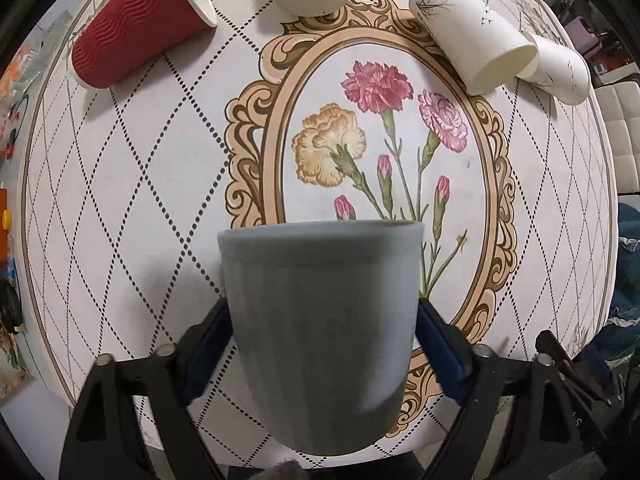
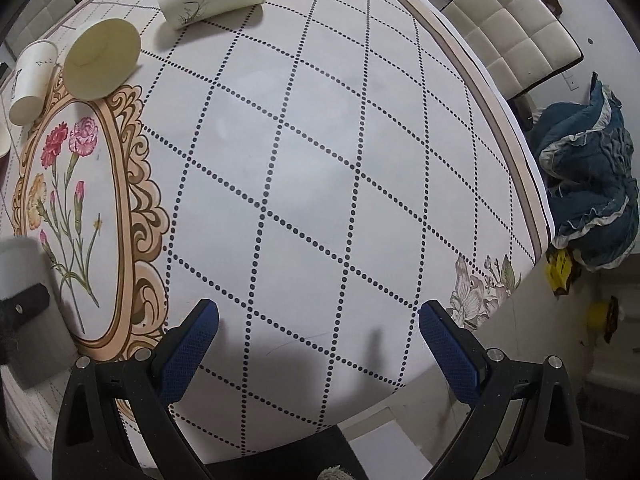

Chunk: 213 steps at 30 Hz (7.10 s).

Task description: Flip cup upright

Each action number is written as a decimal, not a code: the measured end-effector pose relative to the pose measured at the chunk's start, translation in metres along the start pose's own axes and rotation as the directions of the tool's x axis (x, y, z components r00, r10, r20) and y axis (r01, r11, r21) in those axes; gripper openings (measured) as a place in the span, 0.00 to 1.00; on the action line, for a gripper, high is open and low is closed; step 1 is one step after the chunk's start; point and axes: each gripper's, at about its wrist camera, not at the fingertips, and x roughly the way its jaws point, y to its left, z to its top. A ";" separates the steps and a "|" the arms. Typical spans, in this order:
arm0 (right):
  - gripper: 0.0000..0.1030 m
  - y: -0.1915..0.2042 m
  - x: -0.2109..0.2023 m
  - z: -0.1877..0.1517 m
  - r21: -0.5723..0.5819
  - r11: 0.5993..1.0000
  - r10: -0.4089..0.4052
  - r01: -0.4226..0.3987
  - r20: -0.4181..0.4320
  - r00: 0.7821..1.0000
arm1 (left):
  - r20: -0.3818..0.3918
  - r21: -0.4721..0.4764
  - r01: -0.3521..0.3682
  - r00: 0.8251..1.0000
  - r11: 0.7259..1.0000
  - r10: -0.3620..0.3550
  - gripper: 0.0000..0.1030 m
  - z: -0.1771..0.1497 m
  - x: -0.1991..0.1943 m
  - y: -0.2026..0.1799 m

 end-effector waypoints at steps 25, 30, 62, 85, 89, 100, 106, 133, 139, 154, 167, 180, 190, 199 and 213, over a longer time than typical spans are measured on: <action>0.99 0.038 -0.050 0.004 -0.118 0.989 0.091 -0.085 0.043 0.995 | 0.293 -0.198 -0.242 0.910 0.950 0.293 0.99 -0.057 -0.110 0.103; 0.99 0.079 -0.074 0.001 -0.187 0.974 0.140 -0.130 0.041 0.989 | 0.277 -0.209 -0.274 0.904 0.939 0.326 1.00 -0.056 -0.095 0.124; 0.81 0.230 -0.049 0.004 -0.378 0.896 0.155 -0.233 -0.227 0.962 | 0.102 -0.201 -0.205 0.968 0.958 0.229 1.00 -0.066 -0.037 0.188; 0.80 0.219 -0.117 0.018 -0.296 0.927 0.343 -0.230 0.422 0.839 | 0.121 -0.234 -0.168 0.972 0.958 0.200 1.00 -0.008 -0.034 0.202; 0.80 0.230 -0.105 0.020 -0.287 0.938 0.321 -0.195 0.505 0.801 | 0.136 -0.227 -0.171 0.969 0.959 0.205 1.00 0.002 -0.027 0.208; 0.81 0.227 -0.089 -0.018 -0.326 0.933 0.313 -0.156 0.515 0.798 | 0.170 -0.169 -0.201 0.958 0.965 0.229 1.00 -0.035 -0.027 0.197; 0.92 0.214 -0.091 -0.039 -0.328 0.932 0.305 -0.156 0.472 0.827 | 0.213 -0.168 -0.209 0.946 0.963 0.242 1.00 -0.057 -0.048 0.193; 1.00 0.037 -0.314 -0.178 -0.364 0.925 0.309 -0.108 0.557 0.771 | 0.580 -0.197 -0.142 0.781 0.970 0.232 1.00 -0.252 -0.276 0.096; 1.00 0.016 -0.356 -0.205 -0.379 0.918 0.336 -0.119 0.582 0.741 | 0.620 -0.190 -0.137 0.751 0.972 0.227 1.00 -0.277 -0.305 0.094; 1.00 0.000 -0.393 -0.218 -0.363 0.924 0.330 -0.118 0.606 0.724 | 0.641 -0.172 -0.116 0.741 0.978 0.201 1.00 -0.289 -0.321 0.095; 1.00 0.003 -0.395 -0.212 -0.374 0.919 0.338 -0.124 0.587 0.736 | 0.637 -0.184 -0.133 0.739 0.974 0.221 1.00 -0.287 -0.318 0.098; 1.00 0.010 -0.388 -0.208 -0.377 0.918 0.336 -0.123 0.574 0.747 | 0.638 -0.183 -0.127 0.739 0.975 0.217 1.00 -0.288 -0.317 0.100; 1.00 0.013 -0.385 -0.213 -0.379 0.917 0.336 -0.124 0.570 0.750 | 0.634 -0.181 -0.115 0.745 0.977 0.206 1.00 -0.291 -0.316 0.097; 1.00 0.011 -0.381 -0.217 -0.376 0.918 0.337 -0.129 0.566 0.752 | 0.636 -0.174 -0.109 0.746 0.979 0.197 1.00 -0.295 -0.318 0.089; 1.00 0.007 -0.377 -0.222 -0.373 0.918 0.339 -0.135 0.561 0.755 | 0.636 -0.173 -0.109 0.746 0.979 0.196 1.00 -0.295 -0.318 0.088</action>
